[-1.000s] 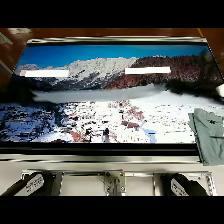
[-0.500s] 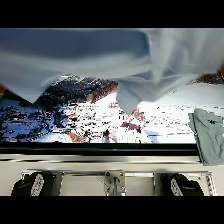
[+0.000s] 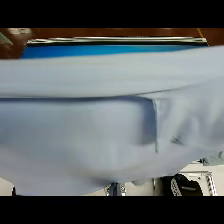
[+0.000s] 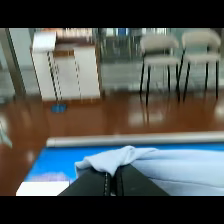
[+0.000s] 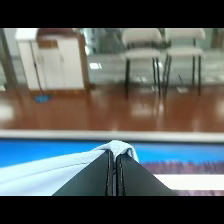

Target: Fold the shirts.

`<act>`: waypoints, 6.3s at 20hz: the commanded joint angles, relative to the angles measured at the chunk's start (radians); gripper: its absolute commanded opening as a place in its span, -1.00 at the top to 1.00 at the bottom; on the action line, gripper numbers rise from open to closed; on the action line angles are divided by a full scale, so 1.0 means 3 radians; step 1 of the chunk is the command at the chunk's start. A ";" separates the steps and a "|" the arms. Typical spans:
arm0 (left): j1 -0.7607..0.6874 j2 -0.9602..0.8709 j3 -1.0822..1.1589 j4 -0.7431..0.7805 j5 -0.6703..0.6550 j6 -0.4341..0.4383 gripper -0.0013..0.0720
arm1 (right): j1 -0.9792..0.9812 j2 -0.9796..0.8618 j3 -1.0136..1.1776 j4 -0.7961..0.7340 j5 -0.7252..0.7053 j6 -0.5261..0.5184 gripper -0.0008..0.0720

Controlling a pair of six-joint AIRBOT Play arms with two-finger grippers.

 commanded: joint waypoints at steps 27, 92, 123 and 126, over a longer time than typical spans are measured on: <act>-0.1150 -0.3521 -0.1857 -0.0389 0.3094 0.0005 0.86 | 0.0006 -0.3591 -0.1915 0.1184 -0.2748 -0.0656 0.81; 0.0441 -0.2825 -0.4026 -0.1167 0.0465 0.0937 0.86 | -0.1352 -0.1562 -0.3928 0.0411 0.0643 -0.0793 -0.75; 0.0365 -0.2613 -0.3239 -0.1761 0.0441 0.1024 0.87 | -0.0388 -0.1406 -0.3932 0.1359 -0.0891 -0.0483 0.81; 0.0160 -0.2679 -0.3023 -0.1760 0.0690 0.0867 0.87 | -0.0282 -0.1820 -0.3585 0.1494 -0.1165 -0.0486 0.81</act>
